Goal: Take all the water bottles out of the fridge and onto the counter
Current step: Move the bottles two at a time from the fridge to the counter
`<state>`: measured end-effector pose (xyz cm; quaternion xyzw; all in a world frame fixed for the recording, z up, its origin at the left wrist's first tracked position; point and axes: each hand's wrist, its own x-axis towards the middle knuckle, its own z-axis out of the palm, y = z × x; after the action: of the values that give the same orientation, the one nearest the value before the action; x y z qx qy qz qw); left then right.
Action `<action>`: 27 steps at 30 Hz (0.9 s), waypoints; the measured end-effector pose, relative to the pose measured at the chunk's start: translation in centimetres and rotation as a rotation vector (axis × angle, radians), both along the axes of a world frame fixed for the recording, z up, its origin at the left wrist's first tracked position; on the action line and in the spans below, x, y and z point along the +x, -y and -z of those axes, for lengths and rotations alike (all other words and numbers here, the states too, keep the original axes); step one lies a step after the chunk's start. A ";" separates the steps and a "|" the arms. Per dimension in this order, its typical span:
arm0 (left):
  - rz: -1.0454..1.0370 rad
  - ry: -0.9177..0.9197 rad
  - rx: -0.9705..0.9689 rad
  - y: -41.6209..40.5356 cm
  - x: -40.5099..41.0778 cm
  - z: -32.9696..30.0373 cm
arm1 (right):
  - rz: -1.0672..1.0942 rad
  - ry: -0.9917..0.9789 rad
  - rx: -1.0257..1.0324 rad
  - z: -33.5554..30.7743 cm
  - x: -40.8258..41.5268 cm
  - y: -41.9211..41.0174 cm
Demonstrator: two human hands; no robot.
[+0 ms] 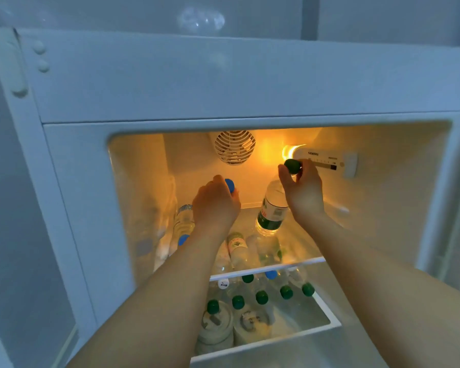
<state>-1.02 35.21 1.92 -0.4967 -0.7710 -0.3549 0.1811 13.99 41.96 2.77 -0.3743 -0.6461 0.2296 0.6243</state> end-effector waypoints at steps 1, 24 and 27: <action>0.001 0.020 0.037 -0.1 0.3 -0.9 | 0.044 -0.008 0.032 -0.7 0.4 -0.3; 0.368 0.546 0.495 -7.8 -0.6 -1.8 | -0.015 -0.006 -0.139 -1.1 1.2 -3.6; 0.406 0.482 0.529 -5.1 1.4 -0.8 | 0.029 -0.028 -0.108 -1.2 1.8 -2.0</action>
<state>0.36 40.31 2.72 -0.4780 -0.5598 -0.6755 0.0429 15.81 44.00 4.00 -0.4137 -0.6184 0.2603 0.6154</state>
